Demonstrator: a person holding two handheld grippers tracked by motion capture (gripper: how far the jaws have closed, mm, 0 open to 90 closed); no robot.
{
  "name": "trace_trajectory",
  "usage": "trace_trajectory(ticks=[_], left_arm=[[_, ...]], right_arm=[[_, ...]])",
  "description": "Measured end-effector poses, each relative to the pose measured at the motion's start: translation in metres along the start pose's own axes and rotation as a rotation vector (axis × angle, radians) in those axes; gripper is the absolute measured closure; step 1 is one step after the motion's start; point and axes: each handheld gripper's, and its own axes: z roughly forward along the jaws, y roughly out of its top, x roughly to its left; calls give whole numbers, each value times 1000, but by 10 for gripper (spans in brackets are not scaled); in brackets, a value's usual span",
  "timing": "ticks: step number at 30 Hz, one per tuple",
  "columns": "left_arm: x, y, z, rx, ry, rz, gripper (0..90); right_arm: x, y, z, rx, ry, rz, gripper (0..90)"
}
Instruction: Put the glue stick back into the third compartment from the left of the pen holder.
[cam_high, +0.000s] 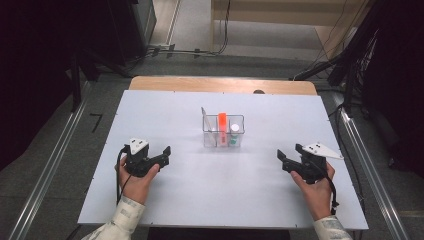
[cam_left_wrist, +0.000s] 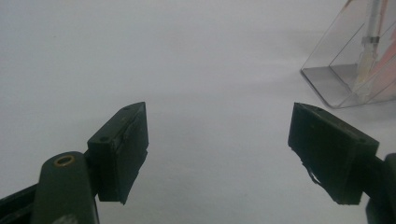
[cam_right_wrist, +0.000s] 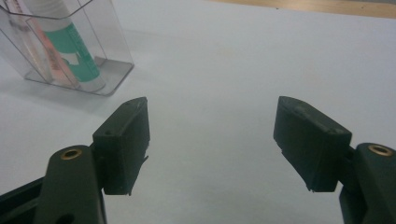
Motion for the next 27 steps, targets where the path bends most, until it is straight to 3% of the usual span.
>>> trace_trajectory(ticks=[27], left_arm=[[3, -3, -6, 6, 2, -7, 200]], right_arm=[[-29, -12, -16, 9, -70, 42, 251]])
